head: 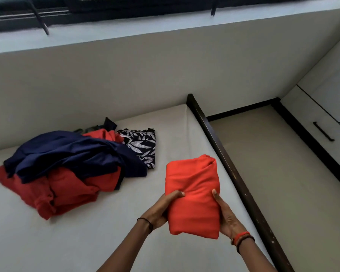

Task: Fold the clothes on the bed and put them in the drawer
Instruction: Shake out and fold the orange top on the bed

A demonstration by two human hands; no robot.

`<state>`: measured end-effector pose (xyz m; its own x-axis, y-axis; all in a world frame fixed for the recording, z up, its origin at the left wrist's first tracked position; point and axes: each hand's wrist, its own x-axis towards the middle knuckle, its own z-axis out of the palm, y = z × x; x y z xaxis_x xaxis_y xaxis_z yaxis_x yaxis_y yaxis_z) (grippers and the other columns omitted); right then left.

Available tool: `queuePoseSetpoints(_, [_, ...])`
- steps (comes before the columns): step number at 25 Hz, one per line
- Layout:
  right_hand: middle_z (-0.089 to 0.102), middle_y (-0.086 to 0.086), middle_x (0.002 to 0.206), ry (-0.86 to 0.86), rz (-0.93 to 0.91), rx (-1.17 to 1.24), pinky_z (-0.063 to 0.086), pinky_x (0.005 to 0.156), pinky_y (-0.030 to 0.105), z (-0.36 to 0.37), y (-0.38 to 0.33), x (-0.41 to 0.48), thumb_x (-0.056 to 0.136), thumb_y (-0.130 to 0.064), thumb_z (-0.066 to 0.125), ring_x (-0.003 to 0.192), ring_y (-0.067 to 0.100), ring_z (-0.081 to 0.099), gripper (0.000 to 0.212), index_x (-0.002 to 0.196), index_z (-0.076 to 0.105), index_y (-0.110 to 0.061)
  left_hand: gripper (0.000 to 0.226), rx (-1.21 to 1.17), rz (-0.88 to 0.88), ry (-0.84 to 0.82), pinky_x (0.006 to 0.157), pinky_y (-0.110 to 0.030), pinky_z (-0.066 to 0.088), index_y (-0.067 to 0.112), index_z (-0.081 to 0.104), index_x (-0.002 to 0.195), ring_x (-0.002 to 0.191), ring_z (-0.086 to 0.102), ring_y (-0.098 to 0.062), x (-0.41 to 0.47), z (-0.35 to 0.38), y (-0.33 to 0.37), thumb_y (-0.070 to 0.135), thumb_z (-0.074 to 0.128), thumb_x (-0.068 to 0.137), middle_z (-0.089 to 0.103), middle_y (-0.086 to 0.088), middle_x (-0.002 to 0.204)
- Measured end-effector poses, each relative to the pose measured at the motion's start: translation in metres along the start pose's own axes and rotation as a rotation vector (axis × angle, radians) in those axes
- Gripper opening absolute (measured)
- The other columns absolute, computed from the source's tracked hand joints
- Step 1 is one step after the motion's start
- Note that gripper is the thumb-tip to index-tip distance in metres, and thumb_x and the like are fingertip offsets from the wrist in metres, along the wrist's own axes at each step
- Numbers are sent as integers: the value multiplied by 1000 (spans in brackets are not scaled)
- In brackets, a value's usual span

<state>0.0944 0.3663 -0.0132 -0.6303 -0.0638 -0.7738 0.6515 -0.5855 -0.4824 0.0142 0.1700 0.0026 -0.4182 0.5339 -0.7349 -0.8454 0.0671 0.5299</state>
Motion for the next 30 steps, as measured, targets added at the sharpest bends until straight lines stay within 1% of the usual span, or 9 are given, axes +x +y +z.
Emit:
queuePoseSetpoints(4, [64, 13, 126, -36, -82, -8, 45, 101, 50, -8, -44, 31, 47, -46, 91, 116, 31, 61, 93, 129, 57, -17, 52, -27, -2, 33, 77, -29, 56, 15, 63, 116, 93, 69, -19, 38, 1, 34, 29, 73, 67, 72, -8, 107])
queuePoseSetpoints(8, [63, 10, 128, -94, -137, -77, 48, 100, 42, -18, -104, 77, 71, -24, 76, 117, 26, 60, 65, 132, 54, -16, 57, -19, 26, 75, 82, -30, 55, 15, 62, 119, 99, 68, -20, 91, 3, 74, 31, 75, 66, 72, -6, 109])
queuePoseSetpoints(12, [63, 4, 128, 23, -205, -301, 54, 90, 36, -27, -160, 133, 62, -22, 87, 111, 20, 63, 80, 133, 50, -22, 61, 174, 160, 247, 76, -28, 49, 22, 51, 128, 104, 60, -12, 148, 7, 107, 43, 73, 75, 62, 9, 120])
queuePoseSetpoints(14, [60, 1, 129, 154, -265, -583, 54, 80, 24, -31, -163, 158, 73, -9, 80, 104, 12, 62, 77, 140, 42, -21, 63, 273, 211, 343, 84, -33, 48, 18, 41, 132, 109, 55, -17, 170, 3, 102, 36, 72, 79, 53, 4, 128])
queuePoseSetpoints(17, [47, 10, 137, 329, -331, -1076, 43, 98, 24, -33, -145, 181, 82, -1, 68, 118, 23, 53, 78, 148, 32, -20, 76, 656, 188, 326, 111, -35, 33, 11, 32, 145, 135, 38, -26, 190, -4, 74, 29, 69, 82, 33, -13, 150])
queuePoseSetpoints(19, [40, 19, 137, 365, -272, -1191, 38, 105, 30, -34, -133, 186, 85, -3, 62, 121, 31, 50, 77, 150, 27, -25, 73, 851, 141, 311, 116, -27, 17, 14, 22, 150, 145, 18, -23, 193, -5, 65, 22, 62, 89, 14, -12, 157])
queuePoseSetpoints(21, [38, 22, 135, 364, -233, -1219, 39, 103, 31, -33, -127, 188, 86, -4, 58, 117, 34, 52, 76, 151, 23, -26, 72, 905, 127, 286, 115, -26, 15, 16, 21, 151, 146, 15, -21, 193, -8, 67, 23, 60, 91, 8, -10, 159])
queuePoseSetpoints(25, [31, 22, 140, 500, -150, -1316, 36, 106, 39, -18, -128, 177, 87, -12, 53, 123, 40, 41, 69, 150, 26, -24, 54, 1006, 172, 350, 115, -37, 25, 16, 41, 141, 142, 28, -19, 175, -27, 80, 25, 58, 91, 18, -6, 158])
queuePoseSetpoints(30, [40, 20, 140, 630, -421, -1577, 30, 108, 41, 51, -122, 173, 91, -17, 52, 131, 35, 36, 49, 140, 43, -14, 25, 1292, 444, 674, 99, -37, 41, 17, 64, 113, 118, 55, -23, 104, -85, 111, 19, 49, 92, 53, -3, 132])
